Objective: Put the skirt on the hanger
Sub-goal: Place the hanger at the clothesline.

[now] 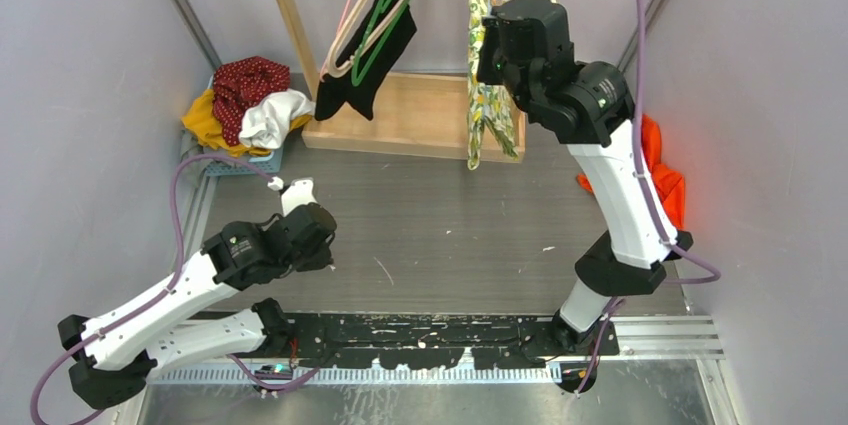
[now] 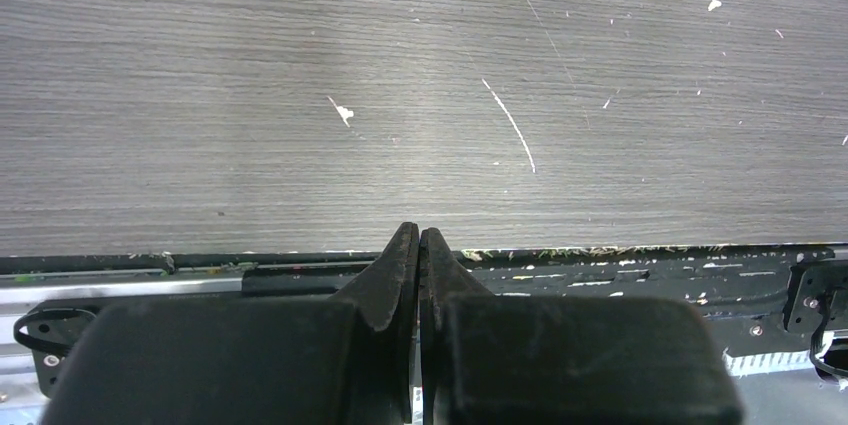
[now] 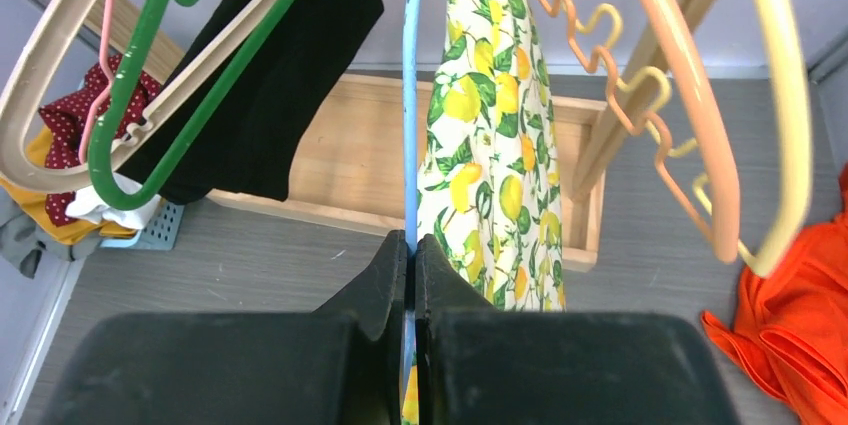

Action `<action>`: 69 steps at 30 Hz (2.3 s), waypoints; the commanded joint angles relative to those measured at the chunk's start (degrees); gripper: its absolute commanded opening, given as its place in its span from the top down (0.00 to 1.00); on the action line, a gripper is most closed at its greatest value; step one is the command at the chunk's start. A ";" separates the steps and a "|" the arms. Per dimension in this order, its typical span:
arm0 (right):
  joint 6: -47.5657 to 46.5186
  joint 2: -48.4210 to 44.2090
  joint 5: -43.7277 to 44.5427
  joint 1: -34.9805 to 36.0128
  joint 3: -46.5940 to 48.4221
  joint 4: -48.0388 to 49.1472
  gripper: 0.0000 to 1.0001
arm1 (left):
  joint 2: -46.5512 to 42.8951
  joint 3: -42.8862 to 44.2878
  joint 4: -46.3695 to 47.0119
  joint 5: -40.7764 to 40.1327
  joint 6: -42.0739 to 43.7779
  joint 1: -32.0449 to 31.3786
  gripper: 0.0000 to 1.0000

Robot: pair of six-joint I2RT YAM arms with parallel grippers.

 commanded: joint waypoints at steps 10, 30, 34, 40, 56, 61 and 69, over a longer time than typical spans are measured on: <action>-10.04 8.33 -4.98 -0.94 7.15 15.44 0.99 | -0.30 3.87 -2.83 -2.53 -1.44 0.34 1.00; -5.78 13.43 -16.61 -9.96 3.88 19.57 0.99 | 3.66 5.15 -1.72 -2.70 -2.00 0.29 1.00; -4.90 11.66 -18.24 -9.92 -1.79 20.31 0.99 | 4.29 3.74 1.78 -0.92 -1.09 0.32 0.99; -5.04 8.47 -19.79 -9.93 -7.07 19.06 0.86 | 5.71 2.83 9.70 1.95 1.83 0.33 0.95; -4.32 -8.48 -21.61 -9.92 -25.96 20.41 0.64 | 15.50 9.87 41.11 -7.24 26.95 -7.06 0.76; -2.25 -16.60 -18.65 -9.92 -36.52 20.48 0.63 | 27.01 19.93 42.81 -15.44 34.29 -13.51 0.68; 2.52 -28.61 -17.30 -10.01 -49.57 19.44 0.62 | 34.55 21.04 57.84 -22.18 47.30 -13.89 0.47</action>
